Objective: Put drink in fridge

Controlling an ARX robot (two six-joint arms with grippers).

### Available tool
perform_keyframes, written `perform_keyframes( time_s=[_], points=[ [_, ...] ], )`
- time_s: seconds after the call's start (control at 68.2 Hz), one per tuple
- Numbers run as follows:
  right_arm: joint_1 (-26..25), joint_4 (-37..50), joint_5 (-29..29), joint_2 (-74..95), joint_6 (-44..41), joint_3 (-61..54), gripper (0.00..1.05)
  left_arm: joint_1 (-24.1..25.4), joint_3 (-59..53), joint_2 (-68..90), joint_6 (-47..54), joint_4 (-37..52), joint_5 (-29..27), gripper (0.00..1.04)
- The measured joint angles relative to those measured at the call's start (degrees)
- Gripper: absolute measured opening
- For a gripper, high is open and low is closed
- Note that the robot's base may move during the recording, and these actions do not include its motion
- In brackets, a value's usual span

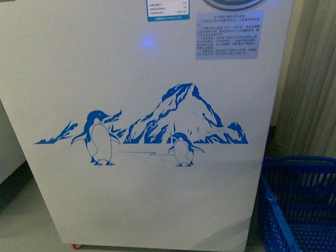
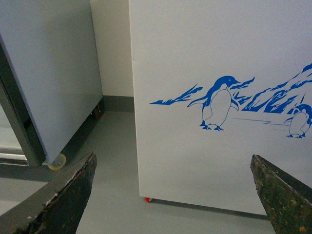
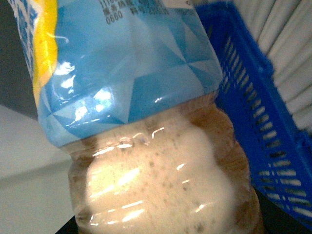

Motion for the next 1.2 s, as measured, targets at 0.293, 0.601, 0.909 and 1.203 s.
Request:
perform_keyframes(
  time_s=[0.293, 0.601, 0.909, 1.203],
  points=[
    [3.26, -10.91, 1.09, -28.17, 5.18, -0.81, 0.44, 0.00, 0.00, 0.00, 0.00, 0.00, 0.00, 0.97],
    [11.52, -18.80, 6.47, -44.78, 7.93, -3.61, 0.43, 0.00, 0.00, 0.00, 0.00, 0.00, 0.00, 0.97],
    [13.29, -14.12, 13.86, -51.25, 7.63, -5.64, 0.43, 0.00, 0.00, 0.00, 0.00, -0.02, -0.02, 0.97],
    [14.88, -13.22, 14.38, -51.30, 6.16, -6.99, 0.43, 0.00, 0.00, 0.00, 0.00, 0.00, 0.00, 0.97]
  ],
)
